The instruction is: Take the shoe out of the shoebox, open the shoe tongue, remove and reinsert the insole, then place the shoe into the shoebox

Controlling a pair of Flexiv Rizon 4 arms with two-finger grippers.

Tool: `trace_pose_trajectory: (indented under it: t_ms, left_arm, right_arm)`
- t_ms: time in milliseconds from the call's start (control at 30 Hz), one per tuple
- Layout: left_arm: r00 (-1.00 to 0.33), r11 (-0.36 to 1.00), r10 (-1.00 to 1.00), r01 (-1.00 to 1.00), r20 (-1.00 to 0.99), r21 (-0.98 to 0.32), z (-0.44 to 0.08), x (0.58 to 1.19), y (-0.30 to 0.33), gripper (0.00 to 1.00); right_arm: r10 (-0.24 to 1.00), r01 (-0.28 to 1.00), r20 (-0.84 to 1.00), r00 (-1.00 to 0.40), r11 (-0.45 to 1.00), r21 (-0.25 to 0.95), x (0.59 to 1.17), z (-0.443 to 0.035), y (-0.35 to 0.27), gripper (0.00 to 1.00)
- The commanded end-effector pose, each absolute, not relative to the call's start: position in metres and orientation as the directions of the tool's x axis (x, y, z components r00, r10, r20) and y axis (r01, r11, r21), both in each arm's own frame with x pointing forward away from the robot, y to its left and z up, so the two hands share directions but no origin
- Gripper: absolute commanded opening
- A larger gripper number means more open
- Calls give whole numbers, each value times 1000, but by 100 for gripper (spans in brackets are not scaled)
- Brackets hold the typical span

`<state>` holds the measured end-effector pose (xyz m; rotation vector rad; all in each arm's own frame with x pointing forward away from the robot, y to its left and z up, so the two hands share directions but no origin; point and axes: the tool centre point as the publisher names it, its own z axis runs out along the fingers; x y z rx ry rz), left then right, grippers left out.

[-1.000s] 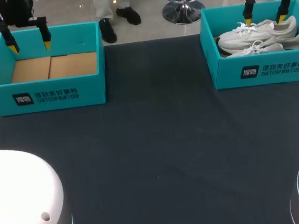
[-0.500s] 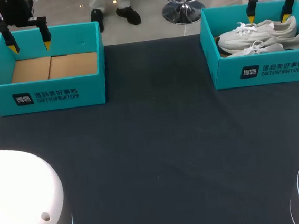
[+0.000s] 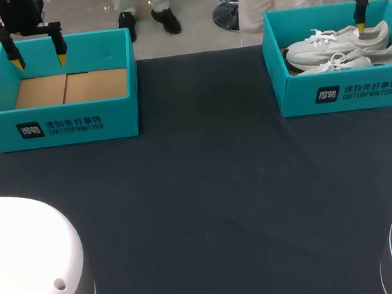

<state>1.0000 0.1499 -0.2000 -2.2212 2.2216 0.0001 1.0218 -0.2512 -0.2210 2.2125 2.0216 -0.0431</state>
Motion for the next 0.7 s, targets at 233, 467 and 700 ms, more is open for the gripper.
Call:
trace_pose_trajectory:
  t_ms: [233,467,700]
  left_arm:
    - [0,0,-1000,-1000,0,0,-200,1000,150,100]
    - [0,0,-1000,-1000,0,0,-200,1000,150,100]
    - [0,0,-1000,-1000,0,0,-200,1000,150,100]
  right_arm:
    - [986,992,-126,110,-100,79,1041,-248,-280,100]
    - [984,992,-139,115,-105,75,1046,-269,-293,100]
    - [983,990,-131,128,-120,67,1049,-287,-304,100]
